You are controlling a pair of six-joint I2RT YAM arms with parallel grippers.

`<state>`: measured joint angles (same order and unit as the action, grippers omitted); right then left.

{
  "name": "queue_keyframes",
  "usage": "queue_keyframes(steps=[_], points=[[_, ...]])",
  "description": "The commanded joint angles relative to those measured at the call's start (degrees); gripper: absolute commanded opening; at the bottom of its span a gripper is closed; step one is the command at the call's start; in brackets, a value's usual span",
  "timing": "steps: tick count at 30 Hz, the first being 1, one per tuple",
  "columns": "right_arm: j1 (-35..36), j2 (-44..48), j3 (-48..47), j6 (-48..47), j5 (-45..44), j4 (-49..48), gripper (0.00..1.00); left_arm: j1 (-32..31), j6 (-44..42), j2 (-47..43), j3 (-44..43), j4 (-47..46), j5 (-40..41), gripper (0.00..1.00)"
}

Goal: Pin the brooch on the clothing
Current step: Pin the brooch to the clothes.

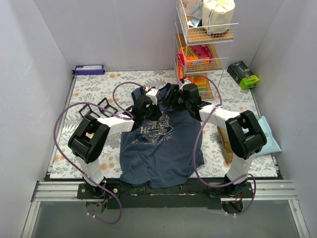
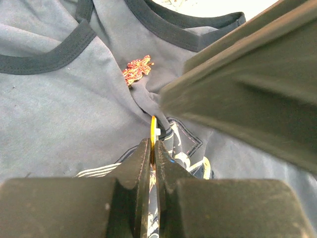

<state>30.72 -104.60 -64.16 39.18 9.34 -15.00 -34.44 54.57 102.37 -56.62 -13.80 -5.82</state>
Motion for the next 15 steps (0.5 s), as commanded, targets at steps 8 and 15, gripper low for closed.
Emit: queue_keyframes(steps=[8, 15], points=[[-2.2, 12.4, 9.7, -6.9, -1.4, 0.2, 0.61, 3.7, 6.1, -1.1, -2.3, -1.8, -8.2, 0.0], [-1.6, 12.1, 16.7, -8.0, 4.8, -8.0, 0.6, 4.2, 6.8, 0.8, -3.5, -1.4, -10.7, 0.0]])
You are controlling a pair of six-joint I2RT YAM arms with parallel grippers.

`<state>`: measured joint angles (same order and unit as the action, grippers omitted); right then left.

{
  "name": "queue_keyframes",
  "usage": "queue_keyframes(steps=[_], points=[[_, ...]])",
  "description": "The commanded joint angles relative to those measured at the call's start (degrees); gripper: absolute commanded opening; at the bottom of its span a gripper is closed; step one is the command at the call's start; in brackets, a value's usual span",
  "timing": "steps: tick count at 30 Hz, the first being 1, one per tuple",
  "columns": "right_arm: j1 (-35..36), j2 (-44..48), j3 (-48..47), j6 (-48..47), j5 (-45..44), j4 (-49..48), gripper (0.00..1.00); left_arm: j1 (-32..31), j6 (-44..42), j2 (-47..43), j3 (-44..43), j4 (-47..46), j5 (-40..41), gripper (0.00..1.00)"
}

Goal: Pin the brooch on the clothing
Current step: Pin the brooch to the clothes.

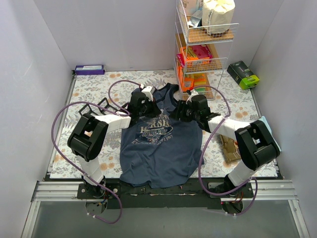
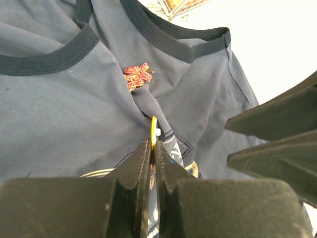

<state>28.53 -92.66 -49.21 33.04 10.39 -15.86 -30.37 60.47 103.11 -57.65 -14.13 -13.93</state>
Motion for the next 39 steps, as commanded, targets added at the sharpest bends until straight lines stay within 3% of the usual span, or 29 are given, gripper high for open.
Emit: queue_keyframes(steps=[1, 9, 15, 18, 22, 28, 31, 39], points=[[0.7, -0.3, 1.8, -1.8, 4.1, -8.0, 0.6, 0.1, 0.9, 0.3, -2.5, -1.0, -2.6, 0.0], [3.6, -6.9, -0.4, -1.7, 5.5, -14.2, 0.6, 0.2, 0.6, 0.6, -3.3, -0.1, -2.9, 0.0], [3.7, -11.9, -2.4, -1.0, 5.3, -13.5, 0.52, 0.4, 0.6, 0.3, -3.6, 0.2, -3.1, 0.0], [3.7, -13.3, -1.7, -0.5, 6.8, -16.1, 0.44, 0.3, 0.8, 0.1, -3.6, 0.1, -3.6, 0.0], [3.7, -15.0, -0.9, -0.1, 8.9, -20.7, 0.23, 0.4, 1.5, 0.1, -3.2, -1.0, -5.2, 0.0], [3.7, -16.0, -0.1, -0.2, 10.3, -22.4, 0.07, 0.3, 1.6, 0.2, -2.6, -3.0, -8.0, 0.0], [3.7, -16.5, -0.2, -0.2, 10.7, -22.3, 0.01, 0.4, 2.0, 0.2, -2.1, -4.5, -10.1, 0.0], [3.6, -18.5, 0.2, 0.3, 11.2, -23.2, 0.01, 0.8, 3.7, -0.2, -1.5, -7.7, -15.0, 0.0]])
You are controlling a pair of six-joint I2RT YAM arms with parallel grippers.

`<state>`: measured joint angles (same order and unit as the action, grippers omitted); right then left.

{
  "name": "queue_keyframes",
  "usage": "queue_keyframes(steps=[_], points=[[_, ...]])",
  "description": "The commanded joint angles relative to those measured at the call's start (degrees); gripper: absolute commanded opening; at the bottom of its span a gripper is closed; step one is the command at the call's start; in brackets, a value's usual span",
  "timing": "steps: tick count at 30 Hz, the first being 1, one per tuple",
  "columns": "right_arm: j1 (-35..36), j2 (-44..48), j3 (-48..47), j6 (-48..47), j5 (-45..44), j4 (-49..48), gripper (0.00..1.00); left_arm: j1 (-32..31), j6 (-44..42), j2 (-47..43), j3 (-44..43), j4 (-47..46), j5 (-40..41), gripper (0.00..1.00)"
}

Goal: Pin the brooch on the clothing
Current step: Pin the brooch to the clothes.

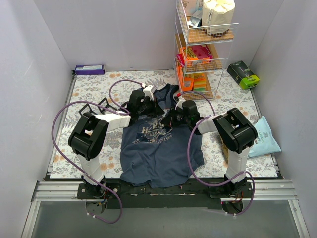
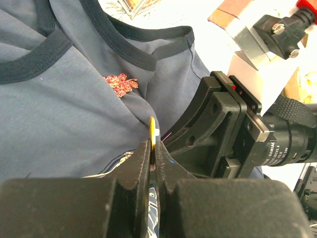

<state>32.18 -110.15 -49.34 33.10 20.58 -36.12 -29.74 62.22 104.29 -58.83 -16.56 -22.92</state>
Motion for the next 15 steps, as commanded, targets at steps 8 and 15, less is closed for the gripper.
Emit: queue_keyframes(steps=[8, 15], points=[[-1.1, 2.1, 1.4, -0.3, 2.3, -3.2, 0.05, 1.0, 1.5, -0.1, -1.3, -3.7, -6.4, 0.0], [-3.7, 7.3, 5.0, -3.8, 7.2, -2.2, 0.39, 3.0, 1.3, 3.0, -4.3, -3.0, -14.8, 0.0]])
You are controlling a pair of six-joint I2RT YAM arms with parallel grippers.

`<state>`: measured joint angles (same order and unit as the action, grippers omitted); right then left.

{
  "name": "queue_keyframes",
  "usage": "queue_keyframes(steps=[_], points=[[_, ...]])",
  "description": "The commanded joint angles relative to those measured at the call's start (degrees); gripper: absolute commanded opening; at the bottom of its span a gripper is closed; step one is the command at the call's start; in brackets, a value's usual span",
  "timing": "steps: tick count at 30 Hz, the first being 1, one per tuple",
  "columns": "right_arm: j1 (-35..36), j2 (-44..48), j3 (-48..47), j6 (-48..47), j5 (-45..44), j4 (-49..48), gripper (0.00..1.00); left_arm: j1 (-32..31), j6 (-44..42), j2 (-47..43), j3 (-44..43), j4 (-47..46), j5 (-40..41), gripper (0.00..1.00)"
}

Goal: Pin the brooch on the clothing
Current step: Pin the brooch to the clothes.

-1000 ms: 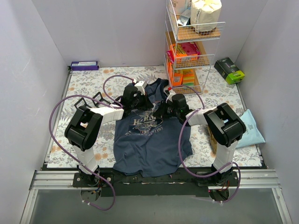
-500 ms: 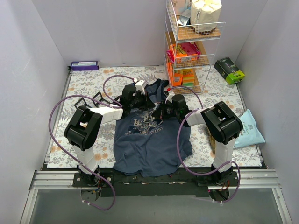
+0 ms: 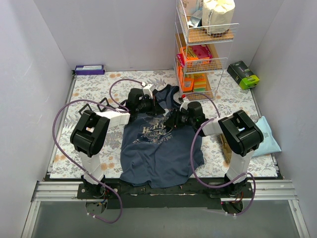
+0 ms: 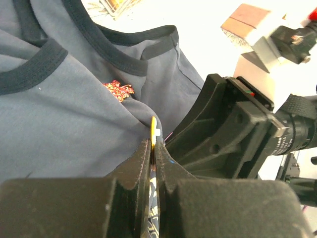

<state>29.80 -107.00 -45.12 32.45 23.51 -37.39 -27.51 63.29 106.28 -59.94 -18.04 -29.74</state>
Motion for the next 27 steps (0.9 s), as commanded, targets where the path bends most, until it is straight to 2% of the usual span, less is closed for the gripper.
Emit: queue_keyframes(steps=[1, 2, 3, 5, 11, 16, 27], points=[[-1.5, 4.9, 1.3, -3.6, 5.2, -0.9, 0.41, 1.0, 0.1, 1.5, -3.3, -1.6, -9.0, 0.0], [-1.8, 5.2, 1.5, -3.9, 5.9, -0.8, 0.52, 1.1, -0.2, 1.6, -3.6, -1.6, -10.5, 0.0], [-2.4, 5.7, 1.9, -4.8, 6.4, -0.5, 0.56, 1.3, -0.4, 1.8, -3.7, -1.6, -11.5, 0.0], [-3.1, 6.9, 2.8, -5.9, 7.6, -0.2, 0.57, 1.8, -1.1, 2.4, -4.7, -0.9, -14.4, 0.0], [-7.7, 8.0, 3.6, -11.1, 13.5, 0.6, 0.58, 3.9, -1.4, 4.7, -7.6, -0.3, -22.5, 0.0], [-8.6, 8.6, 2.2, -16.6, 14.5, 2.4, 0.56, 4.6, -3.8, 7.2, -10.2, 3.3, -27.6, 0.0], [-8.6, 6.9, -2.1, -18.2, 19.3, -0.4, 0.54, 5.3, -5.1, 8.9, -11.5, 4.9, -31.3, 0.0]])
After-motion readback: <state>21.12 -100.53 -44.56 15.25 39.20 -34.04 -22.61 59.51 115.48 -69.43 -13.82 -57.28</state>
